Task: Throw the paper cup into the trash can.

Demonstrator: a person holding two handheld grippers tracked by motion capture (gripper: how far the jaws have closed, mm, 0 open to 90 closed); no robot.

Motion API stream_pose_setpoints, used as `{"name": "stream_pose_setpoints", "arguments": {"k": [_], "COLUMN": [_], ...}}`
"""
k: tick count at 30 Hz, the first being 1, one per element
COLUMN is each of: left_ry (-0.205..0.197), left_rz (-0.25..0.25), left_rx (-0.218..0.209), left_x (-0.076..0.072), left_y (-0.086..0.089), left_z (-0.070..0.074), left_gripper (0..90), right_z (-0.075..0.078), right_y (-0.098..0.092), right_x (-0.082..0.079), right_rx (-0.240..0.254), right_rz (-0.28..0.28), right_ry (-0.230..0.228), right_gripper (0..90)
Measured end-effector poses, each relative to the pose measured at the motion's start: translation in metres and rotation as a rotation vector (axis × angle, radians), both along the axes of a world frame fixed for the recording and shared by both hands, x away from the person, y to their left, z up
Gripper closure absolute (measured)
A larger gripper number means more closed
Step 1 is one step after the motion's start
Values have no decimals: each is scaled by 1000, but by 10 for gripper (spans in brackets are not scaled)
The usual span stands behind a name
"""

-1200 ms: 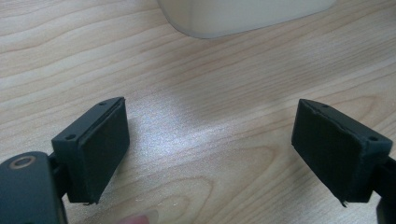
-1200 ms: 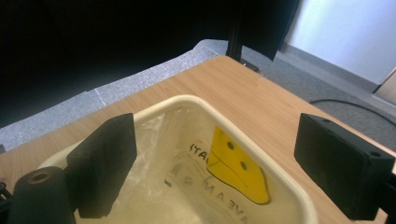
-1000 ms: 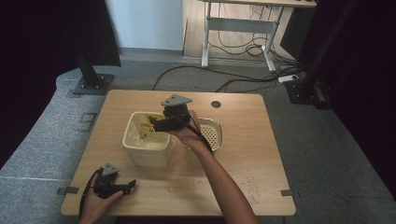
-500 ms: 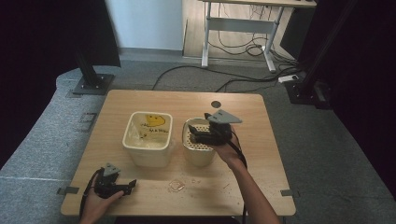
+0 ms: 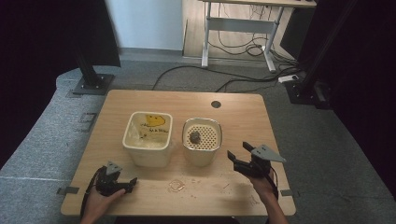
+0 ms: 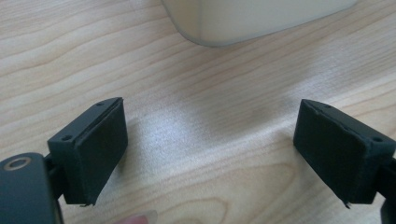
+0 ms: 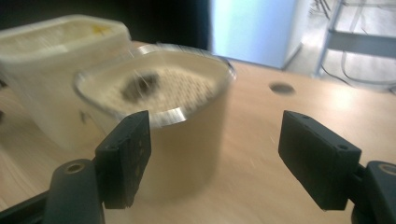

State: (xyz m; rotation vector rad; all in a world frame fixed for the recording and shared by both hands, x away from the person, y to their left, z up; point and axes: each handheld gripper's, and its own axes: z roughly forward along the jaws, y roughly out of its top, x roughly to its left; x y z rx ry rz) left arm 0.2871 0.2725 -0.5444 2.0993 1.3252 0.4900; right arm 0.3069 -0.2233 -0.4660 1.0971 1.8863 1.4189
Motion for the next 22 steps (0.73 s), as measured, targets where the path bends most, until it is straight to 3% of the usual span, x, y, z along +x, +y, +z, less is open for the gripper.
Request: {"name": "stream_pose_setpoints", "arguments": {"k": [2,10,13,22], "left_ry": [-2,-16,-17,-10], "left_rz": [4,4,2,3], "left_rx": [-2,-8,-8,-1], "left_x": [2,6,8,15], "left_y": [-1,0,1,1], "left_z": [0,-2,-2,-2], "left_gripper": [79,72,66,39], "right_z": [-17,-48,-54,-58], "right_y": [-12,-24,-23,-20], "right_x": [-7,-12,-11,-9], "right_rx": [0,-3,-35,-54], "right_rz": [-26,-65,-80,-94], "right_ry": [33,92,110,126], "right_gripper": [258,261,260,260]}}
